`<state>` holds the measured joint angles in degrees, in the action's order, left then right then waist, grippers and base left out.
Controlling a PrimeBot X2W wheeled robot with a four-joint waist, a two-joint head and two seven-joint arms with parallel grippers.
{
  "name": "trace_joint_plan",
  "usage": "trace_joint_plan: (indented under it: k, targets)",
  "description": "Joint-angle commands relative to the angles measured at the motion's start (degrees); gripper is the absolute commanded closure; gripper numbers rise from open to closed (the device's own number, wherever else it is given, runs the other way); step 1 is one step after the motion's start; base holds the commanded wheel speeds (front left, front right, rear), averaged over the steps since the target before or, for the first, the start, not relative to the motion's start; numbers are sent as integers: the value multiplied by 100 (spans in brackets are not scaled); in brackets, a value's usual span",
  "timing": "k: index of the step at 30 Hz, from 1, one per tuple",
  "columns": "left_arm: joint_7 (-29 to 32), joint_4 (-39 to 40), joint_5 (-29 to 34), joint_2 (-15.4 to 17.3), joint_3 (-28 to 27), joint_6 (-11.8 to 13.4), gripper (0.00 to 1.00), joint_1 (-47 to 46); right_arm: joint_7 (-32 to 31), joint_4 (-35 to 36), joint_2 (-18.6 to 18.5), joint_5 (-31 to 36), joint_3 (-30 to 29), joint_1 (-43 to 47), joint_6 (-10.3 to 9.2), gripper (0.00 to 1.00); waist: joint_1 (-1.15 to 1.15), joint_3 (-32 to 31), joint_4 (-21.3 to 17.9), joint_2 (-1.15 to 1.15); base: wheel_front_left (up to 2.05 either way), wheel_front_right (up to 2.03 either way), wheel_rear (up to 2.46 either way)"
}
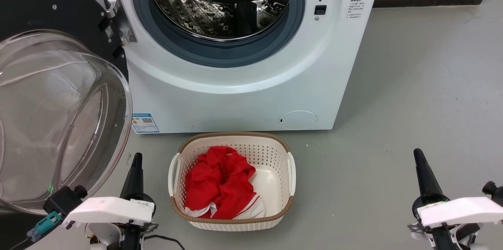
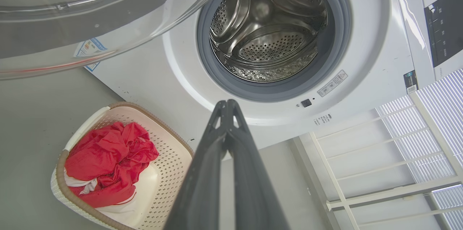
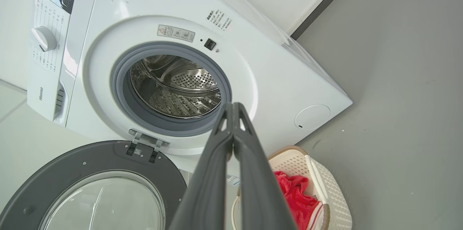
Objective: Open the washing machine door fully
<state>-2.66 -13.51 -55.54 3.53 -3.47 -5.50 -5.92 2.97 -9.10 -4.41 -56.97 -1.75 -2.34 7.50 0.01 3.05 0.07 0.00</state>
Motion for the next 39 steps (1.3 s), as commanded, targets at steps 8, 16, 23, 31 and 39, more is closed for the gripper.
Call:
trace_joint_plan:
  k: [8,16,23,31,39]
  targets:
    - [164,23,-660,2,-66,-51,100,-65,-125,-46,-47,-684,-46,-178,0,100,0,-36,-1,0,0,0,0]
    - [291,11,-1142,-8,-109,-71,100,-63,-223,-115,-47,-1175,-74,-213,-1,100,0,-67,-2,0,0,0,0]
    - [390,0,-1535,-17,-145,-98,100,-62,-304,-169,-44,-1573,-100,-250,0,100,0,-95,-2,0,0,0,0]
    - [488,-9,-1907,-26,-174,-115,100,-60,-396,-227,-40,-1948,-126,-285,-1,100,0,-123,-3,0,0,0,0]
    - [587,-19,-2304,-35,-203,-139,100,-57,-480,-285,-32,-2347,-159,-301,0,100,0,-155,-4,0,0,0,0]
